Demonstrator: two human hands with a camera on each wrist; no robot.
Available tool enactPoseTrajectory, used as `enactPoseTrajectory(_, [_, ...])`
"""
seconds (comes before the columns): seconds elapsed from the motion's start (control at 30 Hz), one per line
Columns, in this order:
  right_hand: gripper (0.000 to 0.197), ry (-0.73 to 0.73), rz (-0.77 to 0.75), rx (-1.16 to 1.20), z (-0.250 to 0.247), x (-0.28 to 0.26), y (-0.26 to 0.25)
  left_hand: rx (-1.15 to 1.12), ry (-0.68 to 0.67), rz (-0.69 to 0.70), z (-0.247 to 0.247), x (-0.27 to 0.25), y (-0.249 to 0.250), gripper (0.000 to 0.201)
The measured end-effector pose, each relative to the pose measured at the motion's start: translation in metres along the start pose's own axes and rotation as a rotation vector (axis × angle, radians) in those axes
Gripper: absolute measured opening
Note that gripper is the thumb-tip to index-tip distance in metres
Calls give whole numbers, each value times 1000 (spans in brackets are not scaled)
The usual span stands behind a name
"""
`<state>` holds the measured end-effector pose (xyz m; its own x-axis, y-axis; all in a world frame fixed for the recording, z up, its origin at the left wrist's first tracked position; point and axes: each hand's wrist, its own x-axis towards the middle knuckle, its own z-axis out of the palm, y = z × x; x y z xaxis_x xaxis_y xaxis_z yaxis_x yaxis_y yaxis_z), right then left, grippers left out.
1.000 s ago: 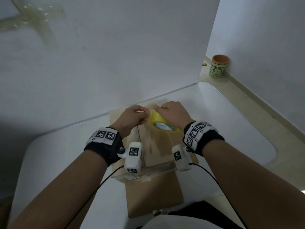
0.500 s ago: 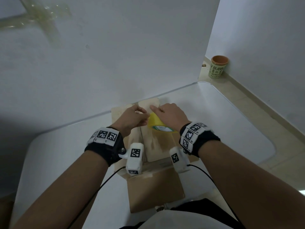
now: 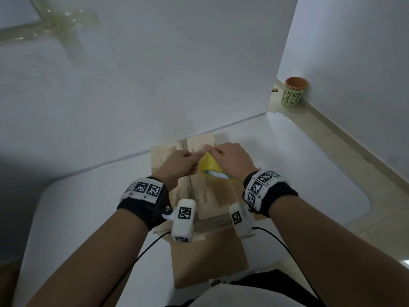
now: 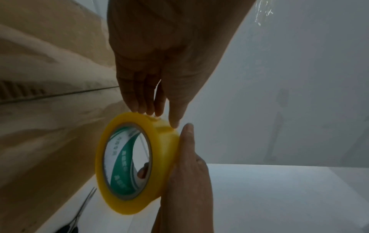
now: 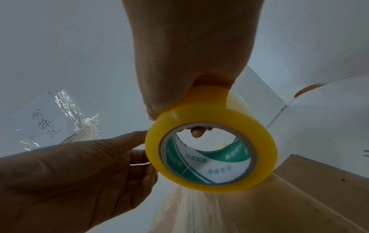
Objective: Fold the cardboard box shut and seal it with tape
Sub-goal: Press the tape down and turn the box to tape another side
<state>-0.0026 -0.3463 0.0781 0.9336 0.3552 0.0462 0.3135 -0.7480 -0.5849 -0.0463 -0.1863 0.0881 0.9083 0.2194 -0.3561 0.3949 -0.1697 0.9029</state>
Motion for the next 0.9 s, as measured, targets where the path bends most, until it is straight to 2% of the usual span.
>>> enactPoseTrajectory(0.17, [62,14,30,-24,2,5,0,9,54,66,3,4,-2,22])
enactPoseTrajectory(0.27, [61,14,30,-24,1,7,-2,19,94,70,5,5,-1,26])
enactPoseTrajectory(0.37, [61,16,37,-28,1,9,-1,-1,47,29,4,6,-1,34])
enactPoseTrajectory(0.47, [61,13,43,-20,3,9,2,-14,18,42,3,5,-2,27])
enactPoseTrajectory(0.6, [61,16,45,7,3,9,2,96,97,137,5,2,-1,11])
enactPoseTrajectory(0.73, [62,11,39,46,2,9,4,226,153,212,6,1,0,6])
enactPoseTrajectory(0.8, [62,7,31,79,1,9,3,110,143,162,5,3,1,13])
enactPoseTrajectory(0.9, [61,-7,-5,97,-3,8,2,-48,48,79,3,6,2,26])
